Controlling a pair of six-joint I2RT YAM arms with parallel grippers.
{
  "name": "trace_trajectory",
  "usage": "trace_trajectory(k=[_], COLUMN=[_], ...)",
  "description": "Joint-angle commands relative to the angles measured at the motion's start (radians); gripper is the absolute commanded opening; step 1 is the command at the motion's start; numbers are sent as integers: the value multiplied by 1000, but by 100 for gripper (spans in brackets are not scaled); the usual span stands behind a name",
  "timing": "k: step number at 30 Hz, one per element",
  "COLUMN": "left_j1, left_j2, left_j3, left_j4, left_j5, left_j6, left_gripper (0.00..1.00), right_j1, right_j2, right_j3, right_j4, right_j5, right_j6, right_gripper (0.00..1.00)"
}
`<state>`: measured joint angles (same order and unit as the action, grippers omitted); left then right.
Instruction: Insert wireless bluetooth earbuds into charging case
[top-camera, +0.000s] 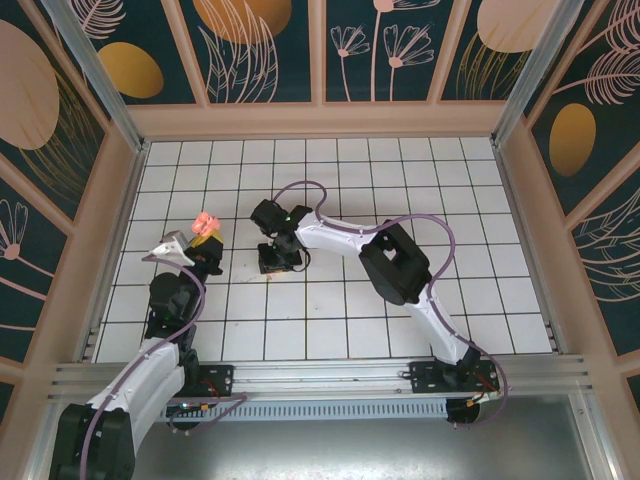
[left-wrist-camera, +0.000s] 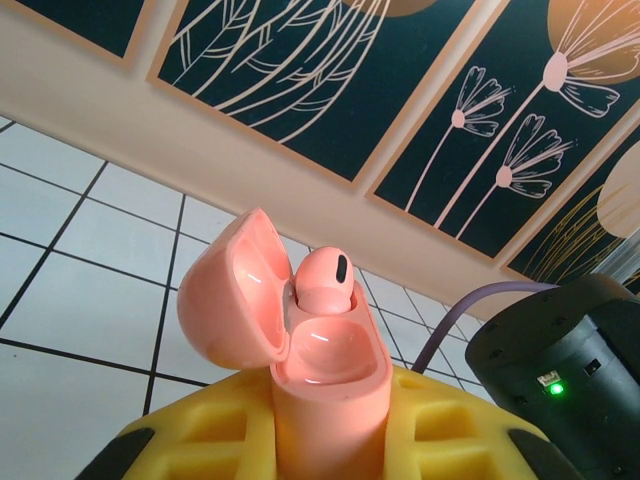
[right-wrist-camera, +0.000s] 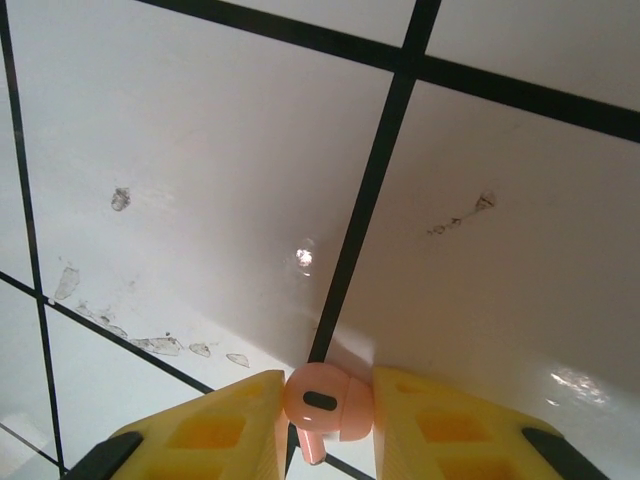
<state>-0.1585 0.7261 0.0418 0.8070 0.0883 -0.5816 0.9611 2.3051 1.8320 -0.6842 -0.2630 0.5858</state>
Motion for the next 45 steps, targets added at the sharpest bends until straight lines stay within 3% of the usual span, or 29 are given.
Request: trace_trajectory(k=[1, 8, 16, 21, 27, 34, 45], left_j1=[5, 5, -11, -136, -243, -307, -332], left_j2=[-10, 32, 220, 350, 503, 584, 583], left_j3=[-4, 17, 75, 175, 292, 412, 442], left_j4=[9, 42, 272, 345, 437, 361, 329], left_j5=[5, 106, 314, 417, 505, 587, 575], left_j6=[5, 67, 86, 218, 283, 376, 390], left_gripper=[18, 18, 17, 17, 16, 16, 17], right_j1=[9, -4, -49, -56, -46, -16, 5], right_j2=[15, -121, -512, -774, -995, -1054, -990], right_j3=[-15, -121, -401, -521, -632, -689, -662], right_j4=[15, 99, 264, 359, 530, 627, 684], right_j5=[5, 72, 204, 322, 355, 336, 345], right_j6=[4, 28, 60, -6, -82, -164, -190], right_gripper=[25, 23, 23, 23, 23, 23, 23])
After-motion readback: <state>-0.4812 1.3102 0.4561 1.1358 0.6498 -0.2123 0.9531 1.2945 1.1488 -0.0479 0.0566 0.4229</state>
